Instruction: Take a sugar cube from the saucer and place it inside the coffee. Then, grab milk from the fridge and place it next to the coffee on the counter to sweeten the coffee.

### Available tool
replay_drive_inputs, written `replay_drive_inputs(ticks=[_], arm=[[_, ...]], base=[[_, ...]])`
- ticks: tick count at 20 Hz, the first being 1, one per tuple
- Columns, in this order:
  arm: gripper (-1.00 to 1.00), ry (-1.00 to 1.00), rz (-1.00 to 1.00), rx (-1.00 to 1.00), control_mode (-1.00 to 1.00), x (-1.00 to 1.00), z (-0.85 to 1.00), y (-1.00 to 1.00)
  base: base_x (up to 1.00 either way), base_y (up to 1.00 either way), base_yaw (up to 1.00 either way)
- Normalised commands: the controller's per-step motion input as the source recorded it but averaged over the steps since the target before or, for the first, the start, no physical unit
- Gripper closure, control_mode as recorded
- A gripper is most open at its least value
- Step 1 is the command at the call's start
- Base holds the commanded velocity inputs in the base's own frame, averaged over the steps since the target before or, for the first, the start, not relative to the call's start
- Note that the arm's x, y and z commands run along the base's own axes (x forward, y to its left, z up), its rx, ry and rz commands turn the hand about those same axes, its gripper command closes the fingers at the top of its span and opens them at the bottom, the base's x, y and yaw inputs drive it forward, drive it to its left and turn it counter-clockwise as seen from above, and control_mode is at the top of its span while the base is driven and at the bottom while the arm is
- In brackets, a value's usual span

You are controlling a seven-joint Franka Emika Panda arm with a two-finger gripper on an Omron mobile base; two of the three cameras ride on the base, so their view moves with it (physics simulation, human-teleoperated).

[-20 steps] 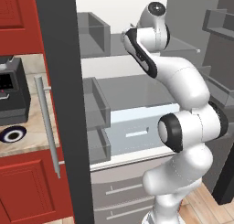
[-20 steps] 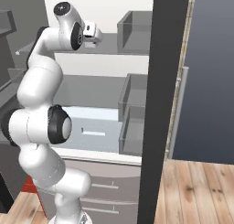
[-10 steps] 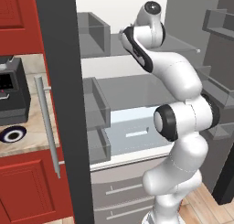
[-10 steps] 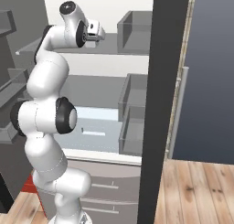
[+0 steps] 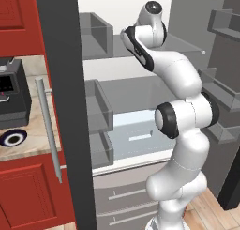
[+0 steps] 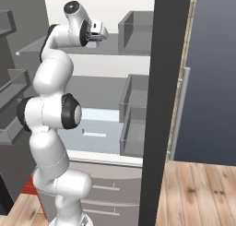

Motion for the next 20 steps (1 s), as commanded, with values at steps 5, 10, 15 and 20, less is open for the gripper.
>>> replay_drive_inputs(ticks=[5, 10, 15, 20], arm=[[-1.0, 0.0, 0.0, 0.0, -1.0, 0.04, -0.07, 0.0], [-1.0, 0.0, 0.0, 0.0, -1.0, 0.0, -0.04, 0.0], [-1.0, 0.0, 0.0, 0.0, -1.0, 0.0, -0.01, 0.07], [-1.0, -0.01, 0.0, 0.0, -1.0, 0.09, 0.0, 0.08]], base=[[0.0, 0.0, 0.0], [0.0, 0.0, 0.0], [0.0, 0.0, 0.0], [0.0, 0.0, 0.0]])
